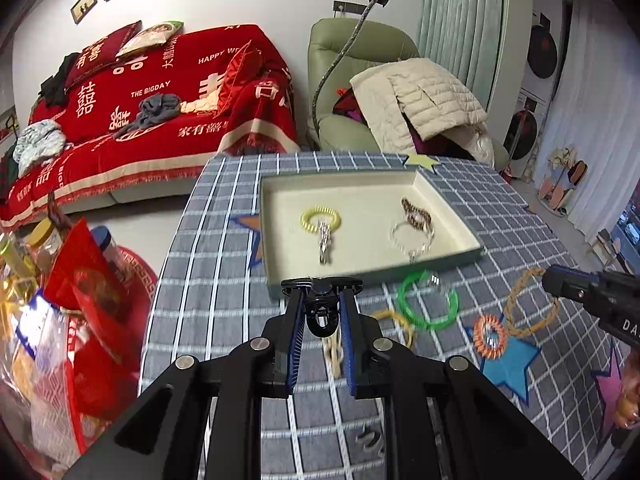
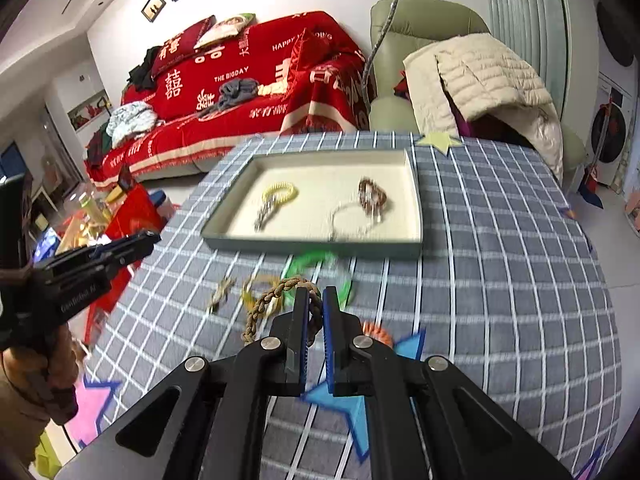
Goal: Organize jewelry
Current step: 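Carry the claw clip with the left tool while the right tool carries the bracelet into the tray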
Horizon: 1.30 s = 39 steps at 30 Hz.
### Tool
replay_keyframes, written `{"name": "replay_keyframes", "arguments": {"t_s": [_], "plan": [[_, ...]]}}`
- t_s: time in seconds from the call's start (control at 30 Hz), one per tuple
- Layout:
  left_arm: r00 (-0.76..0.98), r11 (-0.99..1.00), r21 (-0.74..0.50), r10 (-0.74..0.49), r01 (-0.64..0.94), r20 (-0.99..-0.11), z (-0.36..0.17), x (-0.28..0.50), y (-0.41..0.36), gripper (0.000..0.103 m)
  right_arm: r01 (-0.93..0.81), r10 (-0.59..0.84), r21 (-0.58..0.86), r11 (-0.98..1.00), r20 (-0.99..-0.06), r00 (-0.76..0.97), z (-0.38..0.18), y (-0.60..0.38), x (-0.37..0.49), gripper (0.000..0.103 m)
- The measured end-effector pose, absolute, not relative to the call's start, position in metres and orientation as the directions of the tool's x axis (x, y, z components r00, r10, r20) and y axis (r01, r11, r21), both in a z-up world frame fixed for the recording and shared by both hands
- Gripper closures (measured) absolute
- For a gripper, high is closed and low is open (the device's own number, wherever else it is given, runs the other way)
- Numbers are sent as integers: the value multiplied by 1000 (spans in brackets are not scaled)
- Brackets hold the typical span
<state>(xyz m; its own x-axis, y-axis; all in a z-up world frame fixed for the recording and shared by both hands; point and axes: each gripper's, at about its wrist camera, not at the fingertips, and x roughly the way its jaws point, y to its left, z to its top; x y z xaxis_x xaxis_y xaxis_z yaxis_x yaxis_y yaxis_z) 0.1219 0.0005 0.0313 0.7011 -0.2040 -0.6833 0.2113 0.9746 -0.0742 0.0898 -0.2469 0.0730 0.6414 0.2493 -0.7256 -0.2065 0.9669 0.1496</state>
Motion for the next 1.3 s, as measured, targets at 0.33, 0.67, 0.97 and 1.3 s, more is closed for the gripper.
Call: {"name": "replay_keyframes", "arguments": {"t_s": [0.33,0.67,0.97,1.3], "plan": [[712,977,-49,-186,209,-677,48,186,-19,64,-208,264,167,964,-710,653,90,-242,161,96],[687,982,-75,-174,173,-705,29,261,-26,64,-171,257,192,966,-734,629,63,-235,231,96],[630,988,-33,-120,148,-767,-25,294,-34,64,-107,227,204,973,-774,591,19,-239,275,96],[596,990,22,-65,137,-800,-58,302,-38,64,-84,167,145,986,-810,562,-20,-240,283,96]]}}
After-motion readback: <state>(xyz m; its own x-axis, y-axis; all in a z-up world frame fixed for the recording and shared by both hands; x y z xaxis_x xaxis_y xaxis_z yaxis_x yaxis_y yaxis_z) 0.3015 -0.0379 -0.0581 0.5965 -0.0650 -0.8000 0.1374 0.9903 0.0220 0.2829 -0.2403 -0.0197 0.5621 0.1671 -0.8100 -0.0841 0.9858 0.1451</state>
